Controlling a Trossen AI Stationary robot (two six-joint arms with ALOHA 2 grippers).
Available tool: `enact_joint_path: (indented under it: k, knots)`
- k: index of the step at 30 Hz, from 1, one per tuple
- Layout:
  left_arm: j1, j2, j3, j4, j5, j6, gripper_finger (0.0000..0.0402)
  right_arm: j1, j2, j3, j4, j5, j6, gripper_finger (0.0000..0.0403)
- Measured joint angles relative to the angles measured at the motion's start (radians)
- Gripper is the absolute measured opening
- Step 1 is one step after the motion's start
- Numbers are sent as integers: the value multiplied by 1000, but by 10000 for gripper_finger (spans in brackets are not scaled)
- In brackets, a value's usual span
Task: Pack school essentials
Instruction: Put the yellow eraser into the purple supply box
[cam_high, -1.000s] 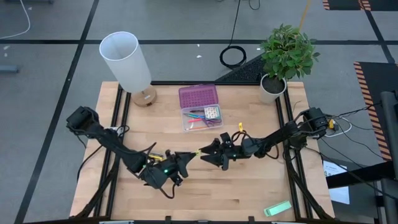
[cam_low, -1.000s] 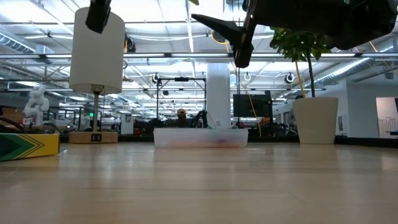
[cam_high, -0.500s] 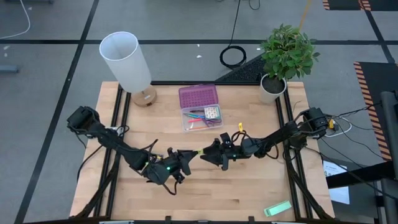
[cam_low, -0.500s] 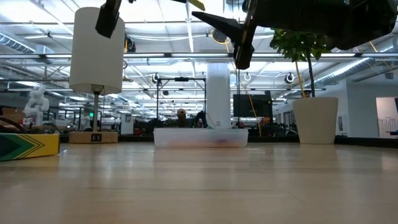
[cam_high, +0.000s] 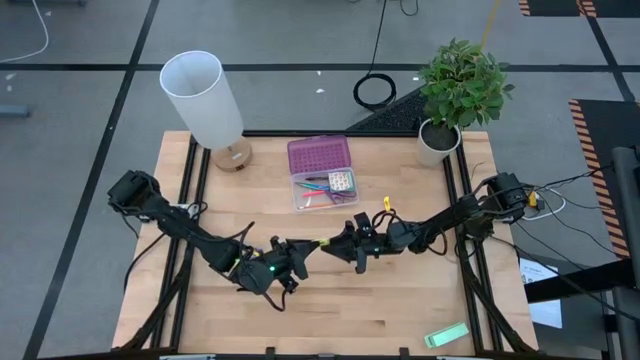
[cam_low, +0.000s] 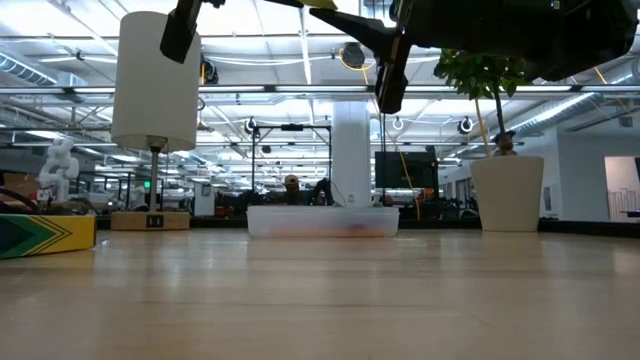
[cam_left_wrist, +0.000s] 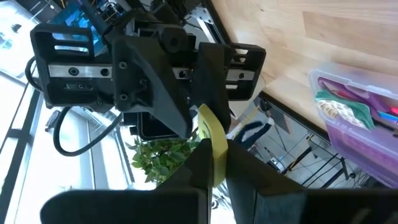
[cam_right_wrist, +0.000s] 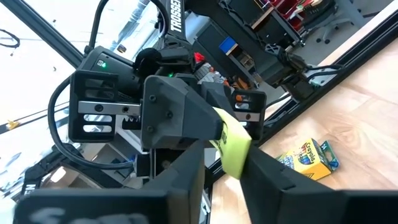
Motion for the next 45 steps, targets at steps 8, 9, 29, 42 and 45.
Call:
enact_joint_path:
  k: [8, 9, 29, 42, 45]
  knots:
    - [0, 0, 0, 0, 0, -12, 31, -5, 0, 0, 0, 0, -2, 37]
    - [0, 0, 0, 0, 0, -11, 31, -5, 0, 0, 0, 0, -2, 33]
    - [-37, 0, 1, -8, -1, 15, 31, -4, 0, 0, 21, -5, 28, 109]
    - [-29, 0, 0, -6, -1, 9, 31, -5, 0, 0, 14, -4, 16, 32]
    - [-29, 0, 0, -6, -2, -7, 31, -5, 0, 0, 14, -4, 2, 23]
